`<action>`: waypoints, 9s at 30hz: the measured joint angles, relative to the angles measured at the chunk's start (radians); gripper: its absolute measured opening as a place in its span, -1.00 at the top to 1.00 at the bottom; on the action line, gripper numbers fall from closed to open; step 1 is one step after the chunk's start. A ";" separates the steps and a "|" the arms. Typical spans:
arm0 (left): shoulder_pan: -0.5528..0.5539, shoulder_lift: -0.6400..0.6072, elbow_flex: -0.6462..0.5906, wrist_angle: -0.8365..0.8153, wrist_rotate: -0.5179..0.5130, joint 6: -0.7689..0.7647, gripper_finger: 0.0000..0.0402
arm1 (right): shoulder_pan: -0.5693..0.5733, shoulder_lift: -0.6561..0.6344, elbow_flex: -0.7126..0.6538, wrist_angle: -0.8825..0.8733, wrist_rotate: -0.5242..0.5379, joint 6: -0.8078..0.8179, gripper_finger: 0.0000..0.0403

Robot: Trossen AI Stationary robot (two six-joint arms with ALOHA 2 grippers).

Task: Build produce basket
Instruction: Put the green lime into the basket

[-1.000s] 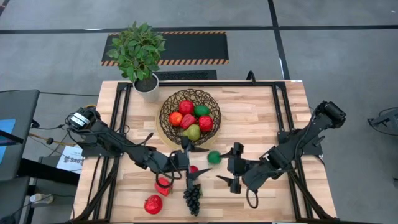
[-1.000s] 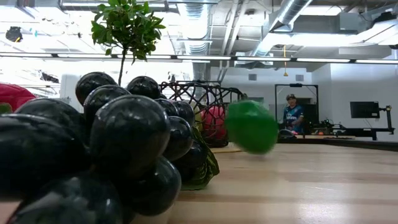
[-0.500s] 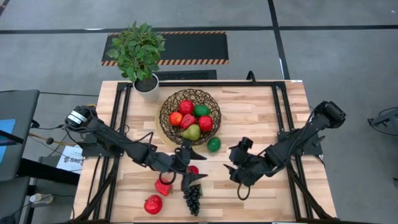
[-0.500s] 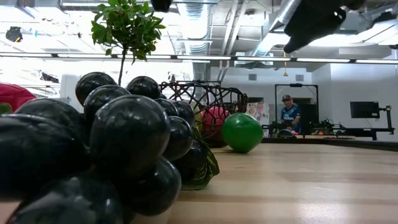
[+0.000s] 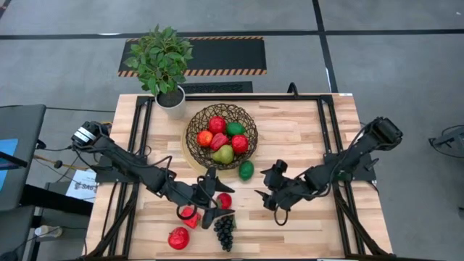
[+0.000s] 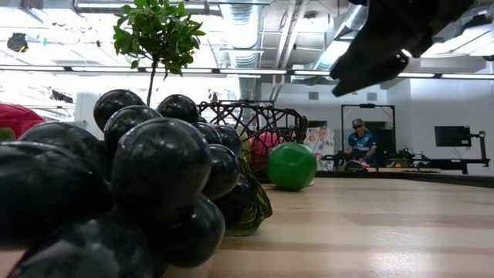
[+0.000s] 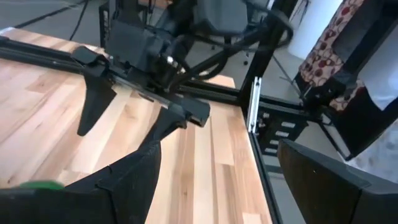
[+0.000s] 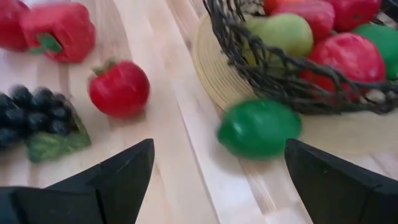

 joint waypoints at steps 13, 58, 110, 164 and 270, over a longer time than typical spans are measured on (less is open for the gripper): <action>-0.001 0.000 0.000 -0.041 -0.081 -0.018 -0.54 | -0.109 0.000 -0.091 0.176 0.030 0.100 -0.87; -0.003 0.001 -0.001 -0.122 -0.074 -0.059 -0.54 | 0.046 0.109 -0.001 -0.110 -0.041 0.575 -0.87; -0.006 0.019 0.000 -0.161 -0.164 -0.112 -0.54 | 0.492 0.134 0.120 -0.524 0.100 0.541 -0.87; 0.023 0.060 0.000 -0.105 -0.140 -0.148 -0.54 | 0.215 -0.301 -0.424 0.090 0.040 0.142 -0.78; 0.079 0.304 0.020 0.726 -0.085 0.179 -0.54 | 0.053 -0.098 -0.154 1.172 0.062 -0.485 -0.58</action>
